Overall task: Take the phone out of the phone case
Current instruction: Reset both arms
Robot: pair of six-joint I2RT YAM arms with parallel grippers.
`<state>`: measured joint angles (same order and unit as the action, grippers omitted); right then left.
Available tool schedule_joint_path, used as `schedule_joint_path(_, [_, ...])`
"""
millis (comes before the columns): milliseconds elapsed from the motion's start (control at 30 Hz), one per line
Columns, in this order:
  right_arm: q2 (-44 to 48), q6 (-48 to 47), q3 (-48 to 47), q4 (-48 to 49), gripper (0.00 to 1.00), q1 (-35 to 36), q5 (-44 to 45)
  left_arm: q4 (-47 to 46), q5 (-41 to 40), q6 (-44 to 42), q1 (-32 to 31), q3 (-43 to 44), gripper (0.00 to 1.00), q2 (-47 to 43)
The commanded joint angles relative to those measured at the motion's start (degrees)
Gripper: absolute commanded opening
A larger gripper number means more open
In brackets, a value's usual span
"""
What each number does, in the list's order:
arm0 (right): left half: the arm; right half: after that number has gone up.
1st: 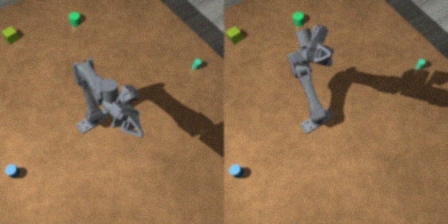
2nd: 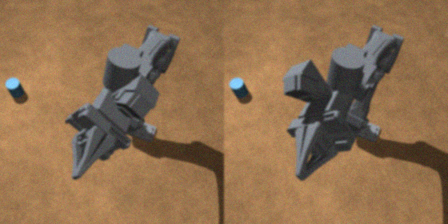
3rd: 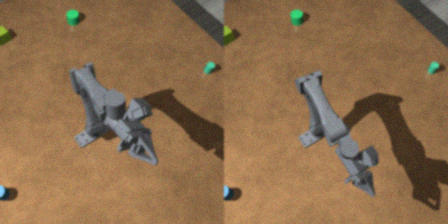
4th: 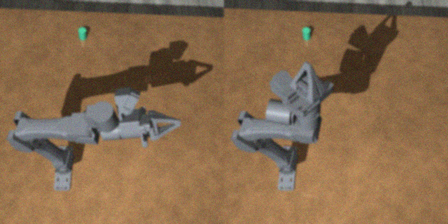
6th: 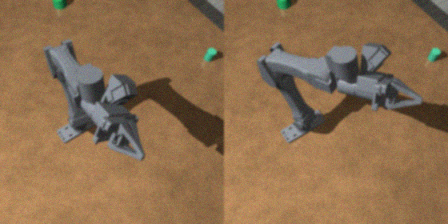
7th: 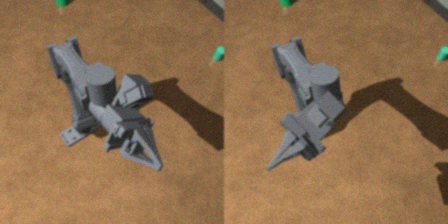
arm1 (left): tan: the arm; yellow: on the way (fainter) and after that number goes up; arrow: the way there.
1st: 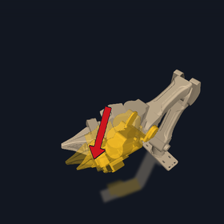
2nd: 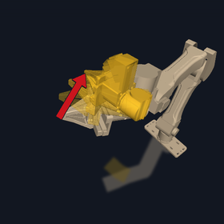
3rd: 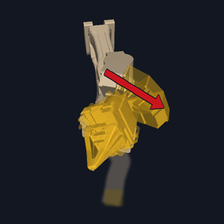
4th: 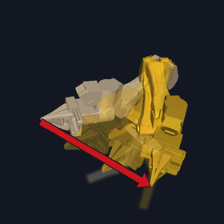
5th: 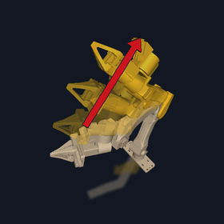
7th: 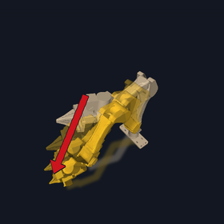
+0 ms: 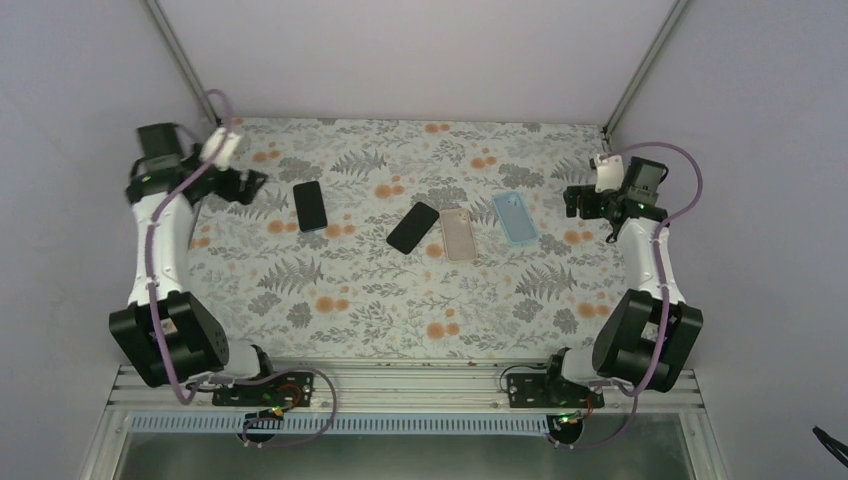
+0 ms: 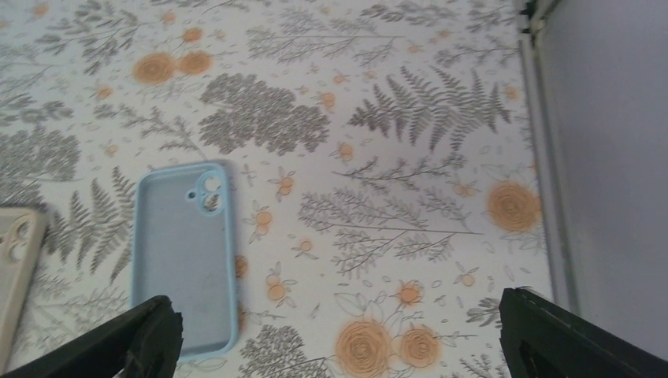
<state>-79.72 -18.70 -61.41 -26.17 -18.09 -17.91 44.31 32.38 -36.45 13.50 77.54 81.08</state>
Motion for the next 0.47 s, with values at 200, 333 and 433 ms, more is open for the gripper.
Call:
schedule_joint_path(200, [1.42, 5.51, 3.69, 10.94, 1.0, -0.12, 9.42, -19.53, 0.23, 11.56, 14.76, -17.5, 1.0, -11.82])
schedule_joint_path(333, [0.75, 5.67, 3.84, 10.0, 1.0, -0.13, 7.72, -20.48, 0.03, 12.27, 14.69, -19.64, 1.0, -12.71])
schedule_joint_path(433, [1.52, 5.62, 3.72, 10.01, 1.0, -0.11, 6.94, -21.27, -0.88, 12.51, 14.71, -20.75, 1.0, -12.53])
